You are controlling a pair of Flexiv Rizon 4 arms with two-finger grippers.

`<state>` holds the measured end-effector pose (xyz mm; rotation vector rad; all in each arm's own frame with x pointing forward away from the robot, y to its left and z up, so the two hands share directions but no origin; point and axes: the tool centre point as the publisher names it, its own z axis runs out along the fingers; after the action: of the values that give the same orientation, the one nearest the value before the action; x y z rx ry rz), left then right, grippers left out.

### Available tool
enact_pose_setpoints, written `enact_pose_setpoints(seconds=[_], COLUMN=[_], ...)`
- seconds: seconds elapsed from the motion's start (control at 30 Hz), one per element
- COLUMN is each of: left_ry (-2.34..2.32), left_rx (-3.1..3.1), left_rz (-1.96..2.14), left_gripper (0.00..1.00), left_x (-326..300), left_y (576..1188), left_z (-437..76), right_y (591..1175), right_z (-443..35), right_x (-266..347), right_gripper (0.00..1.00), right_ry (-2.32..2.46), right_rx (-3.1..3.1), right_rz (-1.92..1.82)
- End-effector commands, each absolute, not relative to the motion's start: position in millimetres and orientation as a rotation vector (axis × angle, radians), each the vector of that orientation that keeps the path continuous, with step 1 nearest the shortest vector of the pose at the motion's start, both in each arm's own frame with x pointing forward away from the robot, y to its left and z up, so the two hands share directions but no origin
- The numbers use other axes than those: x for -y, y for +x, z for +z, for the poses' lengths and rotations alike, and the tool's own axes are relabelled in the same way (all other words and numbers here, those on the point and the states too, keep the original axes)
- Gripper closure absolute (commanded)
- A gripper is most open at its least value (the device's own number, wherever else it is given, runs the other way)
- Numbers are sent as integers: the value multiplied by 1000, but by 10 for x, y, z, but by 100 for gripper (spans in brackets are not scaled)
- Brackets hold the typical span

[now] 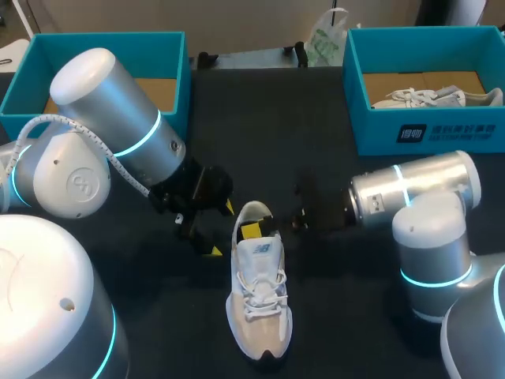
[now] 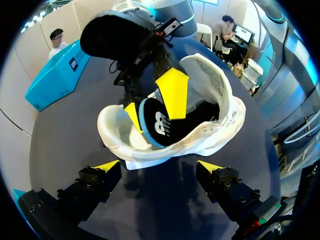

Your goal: Take the shoe out of the shoebox, open the shoe tongue, remove and reinsert the insole, then place the shoe into the shoebox

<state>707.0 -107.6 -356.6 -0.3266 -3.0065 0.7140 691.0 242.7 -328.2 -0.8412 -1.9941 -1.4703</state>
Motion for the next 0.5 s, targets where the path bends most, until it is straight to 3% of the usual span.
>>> enact_pose_setpoints(seconds=[0.03, 0.5], left_ry=[-328, -361], left_rx=[3007, 3013], left_rz=[717, 722], left_gripper=[0, 0], left_x=[1069, 1028], left_y=[7066, 7041], left_z=[-3576, -3505], right_y=[6978, 7030], right_z=[-3201, -3031], right_x=[-2449, -2317], right_gripper=[53, 55], right_ry=[-821, -788], right_rx=[2034, 2158], right_rz=[-1421, -1309])
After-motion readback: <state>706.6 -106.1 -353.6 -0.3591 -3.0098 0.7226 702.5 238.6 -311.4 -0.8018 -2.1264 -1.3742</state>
